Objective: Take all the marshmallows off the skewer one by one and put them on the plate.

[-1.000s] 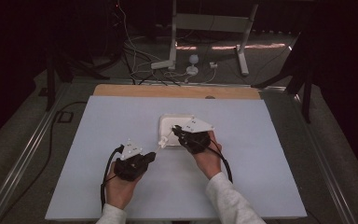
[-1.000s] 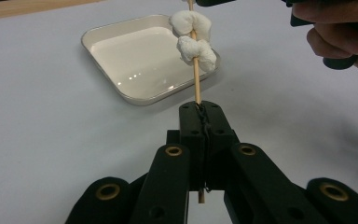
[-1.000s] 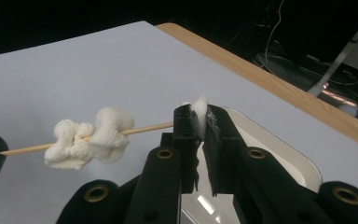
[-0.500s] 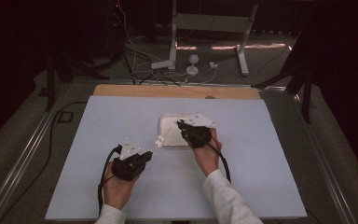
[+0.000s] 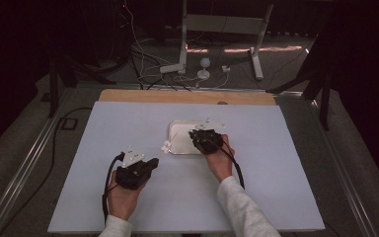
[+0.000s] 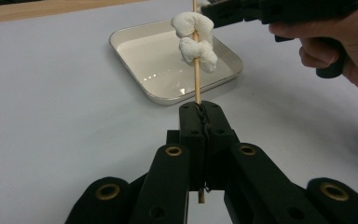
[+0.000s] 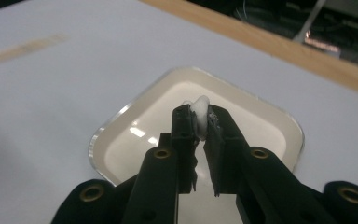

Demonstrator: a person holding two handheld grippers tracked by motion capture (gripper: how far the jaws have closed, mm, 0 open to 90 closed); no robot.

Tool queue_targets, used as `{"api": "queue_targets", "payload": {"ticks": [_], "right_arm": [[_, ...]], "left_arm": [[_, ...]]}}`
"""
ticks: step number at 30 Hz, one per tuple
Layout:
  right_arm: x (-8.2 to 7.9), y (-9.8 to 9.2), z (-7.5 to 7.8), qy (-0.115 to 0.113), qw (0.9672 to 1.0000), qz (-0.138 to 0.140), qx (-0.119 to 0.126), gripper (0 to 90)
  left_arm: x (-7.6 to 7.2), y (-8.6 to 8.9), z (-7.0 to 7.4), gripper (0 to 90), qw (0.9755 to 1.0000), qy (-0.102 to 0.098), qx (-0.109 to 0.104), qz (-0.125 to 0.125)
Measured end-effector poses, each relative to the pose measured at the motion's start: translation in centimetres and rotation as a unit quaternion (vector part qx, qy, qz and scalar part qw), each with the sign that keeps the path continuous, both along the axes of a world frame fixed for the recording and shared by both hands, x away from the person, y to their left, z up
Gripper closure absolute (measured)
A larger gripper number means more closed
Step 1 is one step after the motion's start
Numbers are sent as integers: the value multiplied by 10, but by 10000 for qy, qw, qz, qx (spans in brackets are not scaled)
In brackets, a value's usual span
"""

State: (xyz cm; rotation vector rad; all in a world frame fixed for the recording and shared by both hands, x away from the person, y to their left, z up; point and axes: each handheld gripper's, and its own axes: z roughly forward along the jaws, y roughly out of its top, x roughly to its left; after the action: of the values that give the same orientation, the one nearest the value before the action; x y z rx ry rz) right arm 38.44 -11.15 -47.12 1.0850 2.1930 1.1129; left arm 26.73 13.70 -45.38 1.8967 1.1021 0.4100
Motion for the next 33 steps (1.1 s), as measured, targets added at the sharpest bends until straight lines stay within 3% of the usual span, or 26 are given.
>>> {"api": "queue_targets", "payload": {"ticks": [1,4,5,6,7,9,11,18,28,33], "right_arm": [[4,-2,-4,141,9999,-61,7,802],[9,-4,-9,334,9994,-123,31,689],[9,-4,-9,334,9994,-123,31,689],[11,-5,-12,448,9989,-136,61,612],[11,-5,-12,448,9989,-136,61,612],[13,-5,-14,552,9984,-140,14,497],[13,-5,-16,590,9981,-168,-17,471],[13,-3,-23,724,9973,-154,-30,433],[11,1,-26,853,9957,-14,349,421],[9,2,-26,854,9955,90,412,424]], "left_arm": [[0,1,-1,898,10000,-3,-12,8],[1,1,-2,898,10000,9,-16,19],[1,1,-2,898,10000,9,-16,19],[2,1,-2,898,10000,6,-14,18],[2,0,-3,898,10000,8,-13,22],[3,0,-4,898,10000,24,-4,13],[3,-1,-6,898,10000,53,-8,18],[7,-4,-12,897,9999,149,56,-20],[18,-14,-33,898,9986,426,321,-60],[23,-21,-41,898,9976,532,437,-105]]}}
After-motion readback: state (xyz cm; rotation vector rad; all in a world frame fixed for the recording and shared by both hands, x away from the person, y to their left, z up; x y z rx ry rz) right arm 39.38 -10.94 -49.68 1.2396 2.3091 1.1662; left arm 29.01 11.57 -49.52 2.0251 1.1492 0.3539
